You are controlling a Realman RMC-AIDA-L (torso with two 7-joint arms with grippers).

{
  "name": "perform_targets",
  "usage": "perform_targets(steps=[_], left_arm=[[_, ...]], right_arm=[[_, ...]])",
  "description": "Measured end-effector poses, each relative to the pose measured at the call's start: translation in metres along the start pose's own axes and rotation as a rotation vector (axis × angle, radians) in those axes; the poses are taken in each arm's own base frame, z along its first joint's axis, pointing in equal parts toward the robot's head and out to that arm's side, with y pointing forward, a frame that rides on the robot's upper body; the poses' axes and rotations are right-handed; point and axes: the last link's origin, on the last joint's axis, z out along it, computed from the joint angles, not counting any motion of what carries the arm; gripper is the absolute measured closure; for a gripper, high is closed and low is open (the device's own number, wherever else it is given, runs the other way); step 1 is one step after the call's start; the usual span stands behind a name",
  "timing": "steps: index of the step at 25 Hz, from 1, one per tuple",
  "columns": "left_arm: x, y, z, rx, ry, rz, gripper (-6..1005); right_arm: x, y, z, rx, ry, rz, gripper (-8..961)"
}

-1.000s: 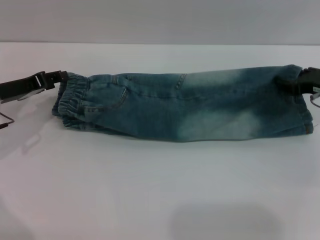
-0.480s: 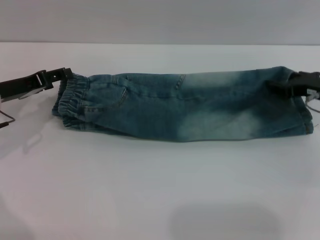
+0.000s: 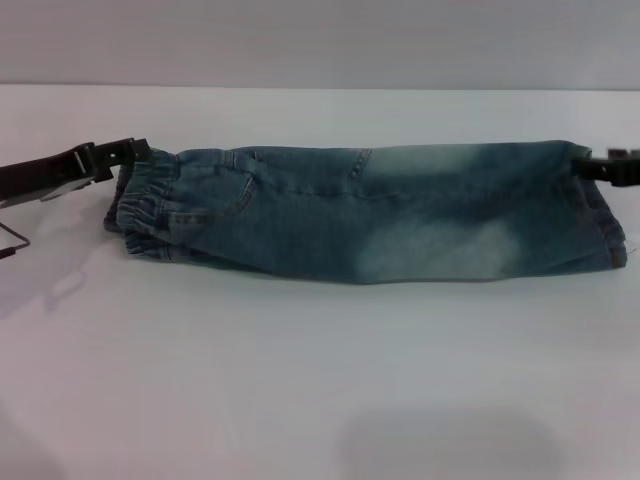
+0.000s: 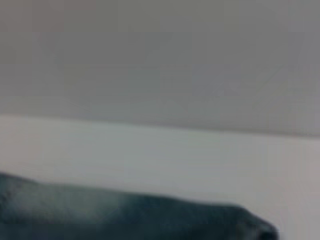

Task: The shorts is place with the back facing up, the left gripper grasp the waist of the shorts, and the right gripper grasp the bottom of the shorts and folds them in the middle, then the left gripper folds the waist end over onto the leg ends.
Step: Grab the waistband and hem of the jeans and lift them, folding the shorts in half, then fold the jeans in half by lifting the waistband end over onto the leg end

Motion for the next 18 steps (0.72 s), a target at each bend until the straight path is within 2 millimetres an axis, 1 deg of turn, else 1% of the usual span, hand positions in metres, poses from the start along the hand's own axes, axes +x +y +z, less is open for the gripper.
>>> perform_targets(steps=[3, 6, 9, 14, 18], left_arm=[[0.001, 0.002, 0.0, -0.009, -0.004, 0.005, 240], [0.003, 0.003, 0.0, -0.017, -0.007, 0.018, 252], [0.004, 0.007, -0.002, -0.044, -0.006, 0.045, 265], [0.004, 0.01, -0.013, -0.119, -0.003, 0.12, 286], [-0.002, 0.003, -0.022, -0.117, -0.005, 0.206, 303]], right_arm=[[-0.001, -0.002, -0.005, 0.01, 0.064, -0.004, 373], [-0.005, 0.0, -0.011, 0.004, 0.057, -0.014, 374], [-0.009, 0.0, -0.021, 0.01, -0.003, -0.014, 375], [-0.012, -0.002, -0.035, -0.03, -0.112, 0.016, 376], [-0.012, -0.004, -0.04, -0.047, -0.156, 0.018, 377]])
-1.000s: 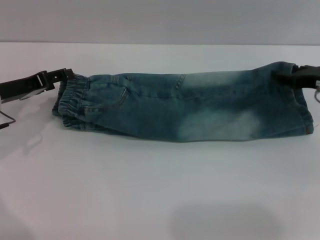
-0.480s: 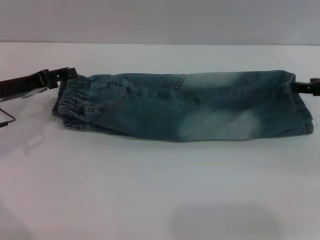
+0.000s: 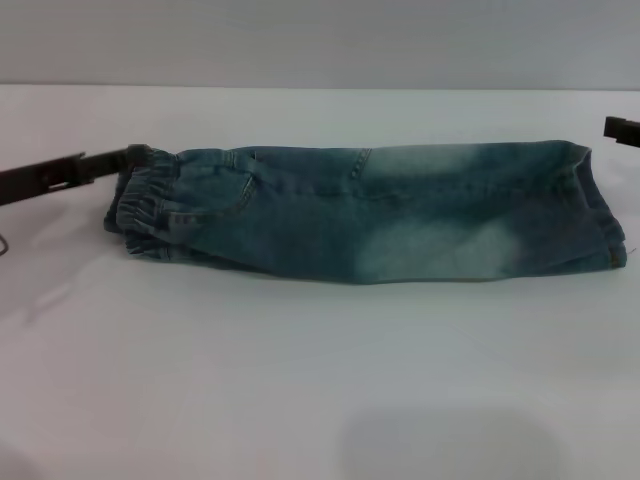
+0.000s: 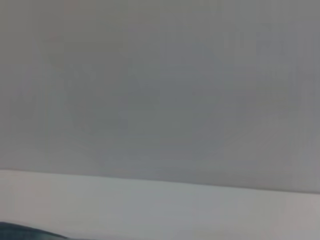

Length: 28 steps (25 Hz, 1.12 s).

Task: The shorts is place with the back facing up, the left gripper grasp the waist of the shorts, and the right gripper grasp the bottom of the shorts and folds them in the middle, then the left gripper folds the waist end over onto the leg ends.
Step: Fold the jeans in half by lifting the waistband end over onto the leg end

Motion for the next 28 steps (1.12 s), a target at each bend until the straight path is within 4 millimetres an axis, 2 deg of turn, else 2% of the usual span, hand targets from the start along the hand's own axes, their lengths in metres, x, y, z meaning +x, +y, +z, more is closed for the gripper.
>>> perform_targets(steps=[7, 11, 21, 28], left_arm=[[-0.02, -0.014, -0.014, 0.058, -0.002, 0.068, 327], [-0.03, -0.018, -0.016, 0.081, -0.014, 0.123, 332], [-0.044, -0.016, -0.004, 0.111, -0.023, 0.205, 338], [-0.044, -0.006, 0.019, 0.106, -0.067, 0.256, 339]], right_arm=[[-0.001, 0.001, 0.001, -0.009, -0.009, -0.008, 379], [-0.004, 0.002, 0.002, -0.013, -0.012, -0.012, 380], [-0.008, 0.004, 0.004, -0.019, -0.019, -0.019, 383], [-0.006, 0.005, 0.005, -0.023, -0.014, -0.012, 385]])
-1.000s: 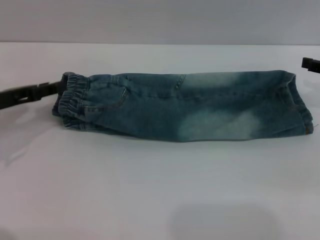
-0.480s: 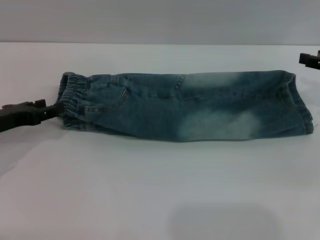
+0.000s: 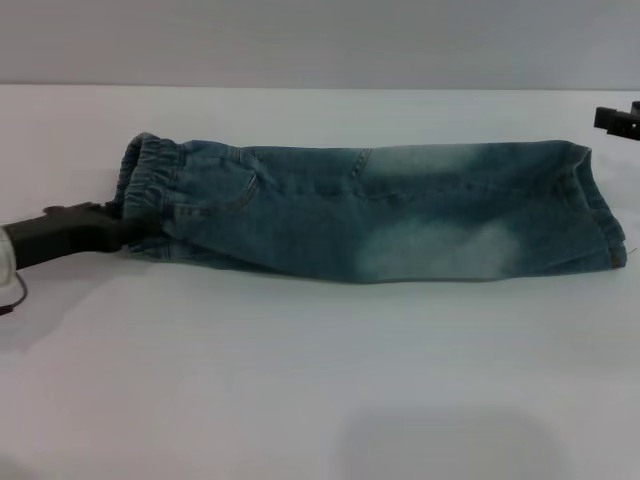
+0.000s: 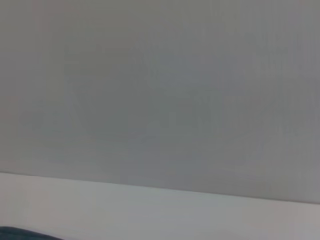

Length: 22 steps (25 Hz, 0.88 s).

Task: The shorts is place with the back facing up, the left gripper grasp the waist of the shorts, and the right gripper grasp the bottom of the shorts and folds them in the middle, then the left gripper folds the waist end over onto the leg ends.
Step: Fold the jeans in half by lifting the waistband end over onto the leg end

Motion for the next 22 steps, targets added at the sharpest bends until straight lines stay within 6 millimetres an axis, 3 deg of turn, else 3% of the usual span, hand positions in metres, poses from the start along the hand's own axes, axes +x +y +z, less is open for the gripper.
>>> perform_targets(steps=[10, 22], left_arm=[[0.009, 0.01, 0.02, -0.027, -0.011, 0.013, 341], [0.004, 0.007, 0.018, -0.018, -0.023, 0.004, 344]], right_arm=[[0.006, -0.002, 0.001, -0.004, 0.014, 0.015, 387], [0.005, -0.002, 0.001, 0.001, 0.013, 0.009, 390]])
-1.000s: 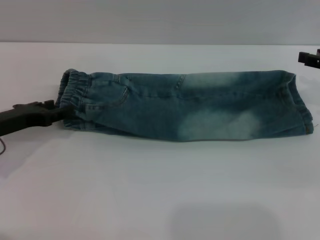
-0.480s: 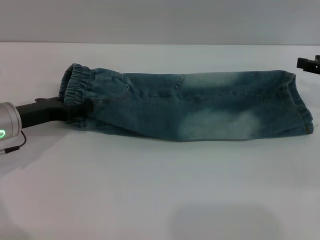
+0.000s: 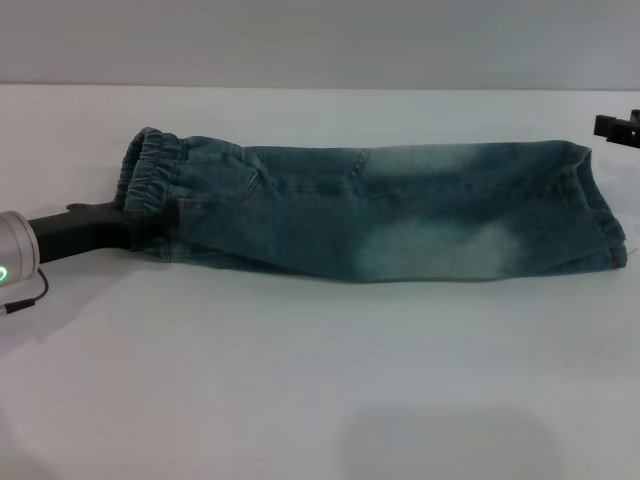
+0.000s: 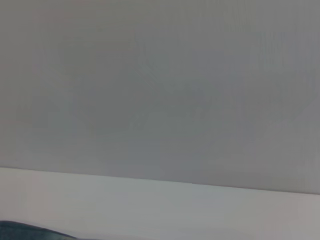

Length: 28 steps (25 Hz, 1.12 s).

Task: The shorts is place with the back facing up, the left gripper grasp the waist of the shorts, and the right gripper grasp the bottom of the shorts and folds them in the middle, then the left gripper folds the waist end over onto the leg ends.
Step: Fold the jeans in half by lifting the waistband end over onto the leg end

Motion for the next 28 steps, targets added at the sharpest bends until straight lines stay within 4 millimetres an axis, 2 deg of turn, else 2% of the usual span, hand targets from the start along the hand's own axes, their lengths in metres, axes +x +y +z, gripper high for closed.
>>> perform_targets(steps=[1, 10, 16, 21, 25, 28], left_arm=[[-0.001, -0.001, -0.001, 0.004, 0.001, -0.002, 344], [-0.002, -0.003, -0.004, 0.01, 0.005, -0.002, 716], [-0.002, -0.001, -0.004, -0.008, 0.004, 0.001, 873], [-0.001, 0.001, -0.005, -0.025, 0.007, 0.0, 918], [0.005, 0.008, -0.007, -0.071, 0.034, -0.001, 926], [0.024, 0.02, -0.01, -0.164, 0.093, 0.013, 932]], right_arm=[[0.0, 0.0, 0.0, 0.0, 0.0, 0.0, 391], [0.003, 0.001, 0.001, -0.001, 0.002, 0.006, 393], [0.006, 0.001, 0.001, -0.003, 0.005, 0.012, 395], [0.01, 0.005, 0.004, -0.015, 0.007, 0.015, 396], [0.012, 0.016, 0.013, -0.061, -0.044, -0.006, 397], [0.017, 0.027, 0.024, -0.113, -0.084, -0.019, 398]])
